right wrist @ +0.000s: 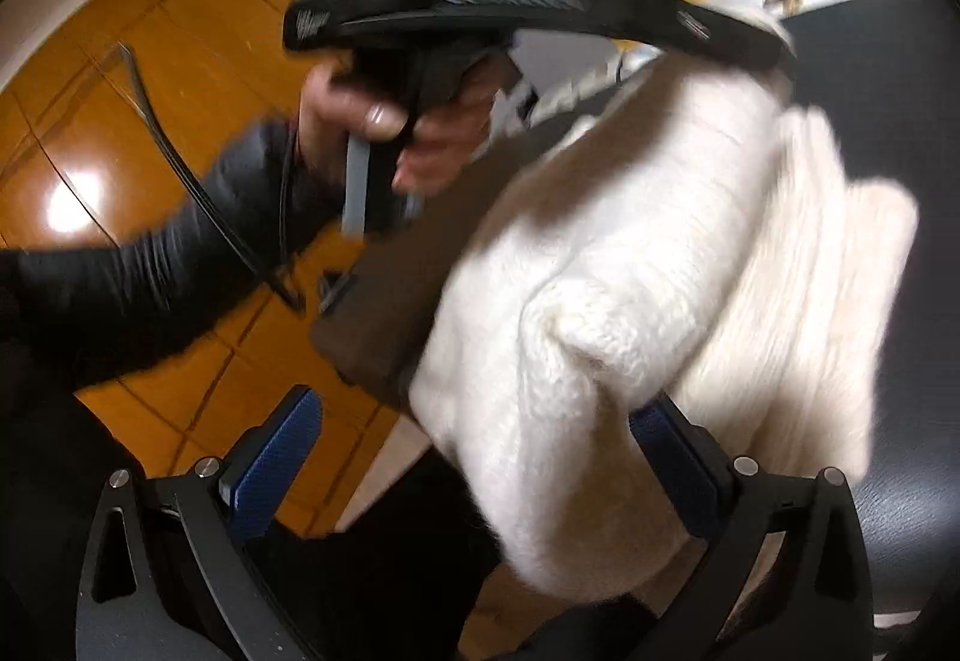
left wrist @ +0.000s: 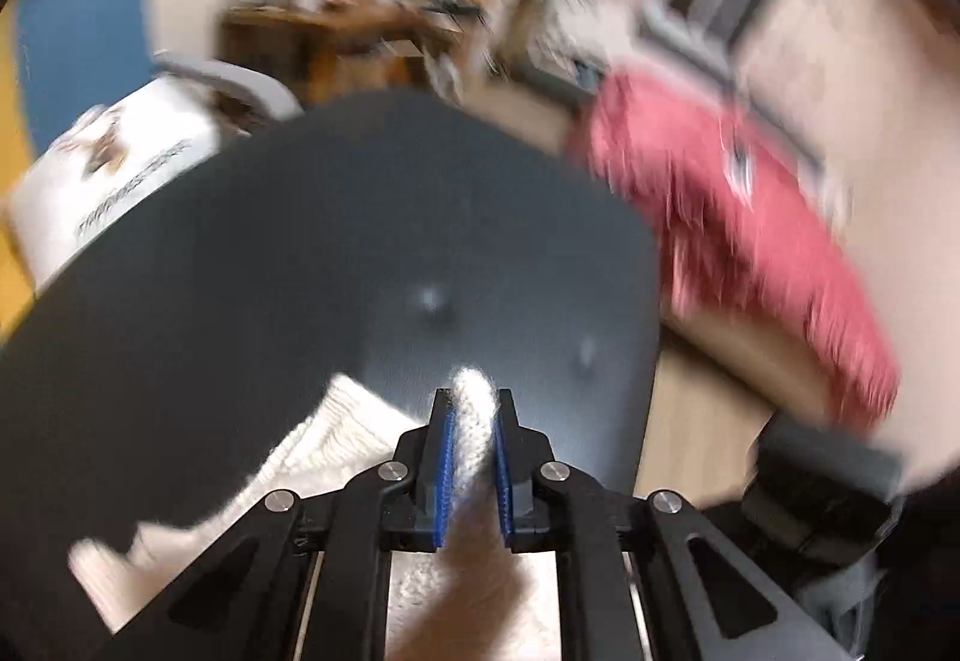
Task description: Fold clothes
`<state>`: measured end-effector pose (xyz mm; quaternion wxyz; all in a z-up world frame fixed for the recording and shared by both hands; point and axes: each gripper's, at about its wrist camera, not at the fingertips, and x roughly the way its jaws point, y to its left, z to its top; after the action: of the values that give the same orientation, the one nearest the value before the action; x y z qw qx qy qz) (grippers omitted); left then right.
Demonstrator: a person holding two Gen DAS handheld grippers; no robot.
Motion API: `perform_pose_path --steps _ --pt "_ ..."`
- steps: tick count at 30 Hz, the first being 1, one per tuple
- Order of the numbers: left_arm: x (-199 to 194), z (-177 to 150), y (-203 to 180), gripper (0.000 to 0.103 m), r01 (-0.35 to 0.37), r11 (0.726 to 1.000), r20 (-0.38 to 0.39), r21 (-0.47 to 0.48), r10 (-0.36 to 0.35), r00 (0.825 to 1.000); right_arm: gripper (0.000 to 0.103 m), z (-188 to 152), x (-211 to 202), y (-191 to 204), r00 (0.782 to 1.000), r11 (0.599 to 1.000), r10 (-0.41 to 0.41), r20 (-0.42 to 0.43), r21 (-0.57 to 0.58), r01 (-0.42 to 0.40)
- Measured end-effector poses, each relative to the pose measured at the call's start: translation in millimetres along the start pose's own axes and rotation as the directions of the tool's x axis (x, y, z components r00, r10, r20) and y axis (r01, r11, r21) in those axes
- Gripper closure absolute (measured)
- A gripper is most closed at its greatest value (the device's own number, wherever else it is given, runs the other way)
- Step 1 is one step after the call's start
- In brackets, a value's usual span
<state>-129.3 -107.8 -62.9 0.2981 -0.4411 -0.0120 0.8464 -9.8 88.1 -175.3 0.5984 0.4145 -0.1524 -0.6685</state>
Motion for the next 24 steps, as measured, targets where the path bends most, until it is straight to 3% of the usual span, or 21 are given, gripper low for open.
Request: perform_pose_path --steps 4,7,9,12,16,19,24 --pt "29 -14 12 0.092 -0.029 0.995 0.006 -0.098 0.030 1.000 0.000 -6 8 -24 0.999 0.996 -0.019 -0.038 0.089 0.023" --pt "68 -35 22 0.092 -0.076 0.982 -0.048 -0.170 0.068 0.997 0.000 -10 6 -29 1.000 0.996 -0.003 -0.009 0.093 0.004" --pt "75 -42 24 0.088 -0.070 0.976 -0.038 -0.207 0.064 0.997 0.000 -12 2 -31 1.000 0.995 0.007 -0.001 0.097 -0.007" --pt "60 -36 28 0.076 -0.023 0.961 -0.005 -0.275 0.022 1.000 0.000 -12 -6 -33 1.000 0.994 0.015 -0.008 0.110 -0.014" --pt "10 -39 41 0.071 0.039 0.936 0.113 -0.349 0.001 0.994 0.000 -9 -24 -24 0.999 0.996 -0.042 -0.034 0.071 0.045" --pt "-28 -56 39 0.071 0.024 0.951 0.159 -0.308 0.026 0.987 0.000 -1 -44 -12 0.996 0.997 -0.083 -0.017 0.005 0.083" --pt "-41 -105 13 0.072 0.011 0.978 0.109 -0.210 0.013 0.994 0.000 35 -31 8 0.996 0.984 -0.087 -0.008 -0.154 0.085"
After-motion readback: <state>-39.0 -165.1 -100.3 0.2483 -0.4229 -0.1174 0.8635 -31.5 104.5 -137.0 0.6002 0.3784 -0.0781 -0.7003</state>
